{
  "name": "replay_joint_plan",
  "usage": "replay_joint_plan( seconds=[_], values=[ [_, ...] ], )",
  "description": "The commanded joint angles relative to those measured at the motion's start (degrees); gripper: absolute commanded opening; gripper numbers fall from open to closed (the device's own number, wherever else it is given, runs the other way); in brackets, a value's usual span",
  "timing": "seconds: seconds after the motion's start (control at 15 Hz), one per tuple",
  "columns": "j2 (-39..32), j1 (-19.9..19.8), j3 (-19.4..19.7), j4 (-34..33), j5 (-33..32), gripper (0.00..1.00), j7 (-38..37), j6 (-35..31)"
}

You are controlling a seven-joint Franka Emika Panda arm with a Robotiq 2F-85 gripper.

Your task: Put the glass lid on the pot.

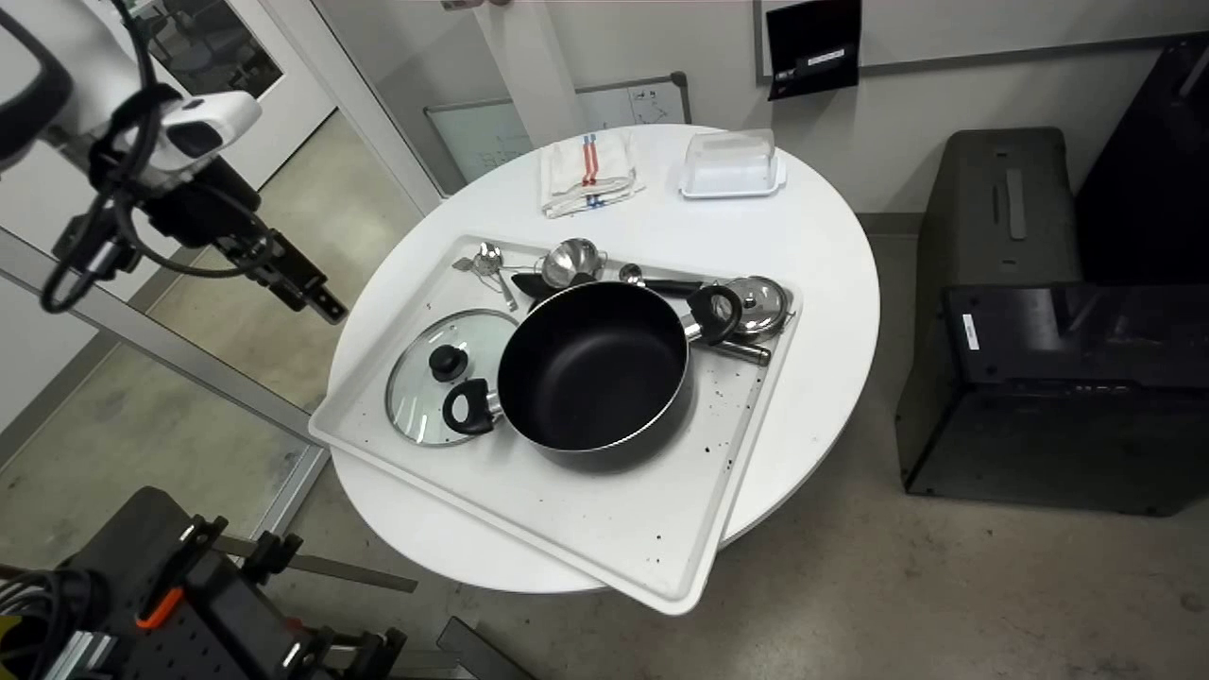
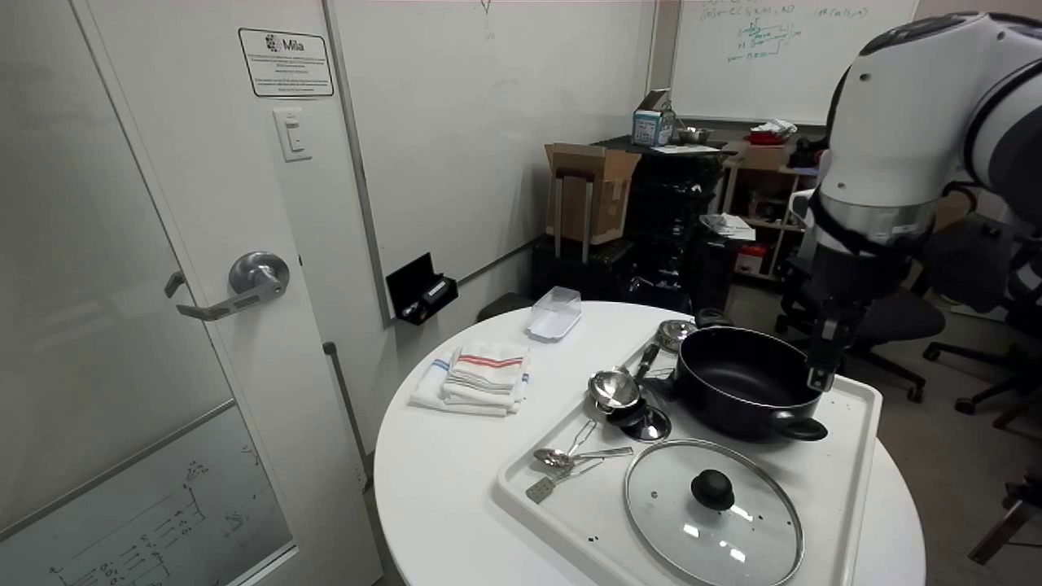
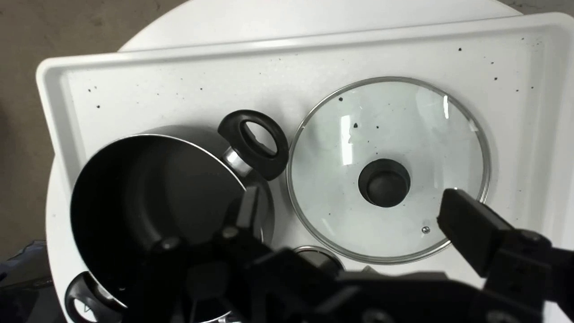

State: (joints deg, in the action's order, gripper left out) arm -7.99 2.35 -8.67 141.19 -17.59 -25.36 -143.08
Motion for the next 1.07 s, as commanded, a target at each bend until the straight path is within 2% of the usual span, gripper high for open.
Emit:
replay_joint_plan(
  seconds=[0.0,0.47,1.0],
  values=[
    [-9.55,4.44,3.53,-6.53,-3.6,1.0,-2.23,-2.03],
    [-23.2,9.56,7.71,-15.12,-0.32,1.0,1.51,-5.85],
    [-36.58,12.01,8.28,-26.34,3.08,1.0,5.15,-5.95]
  ],
)
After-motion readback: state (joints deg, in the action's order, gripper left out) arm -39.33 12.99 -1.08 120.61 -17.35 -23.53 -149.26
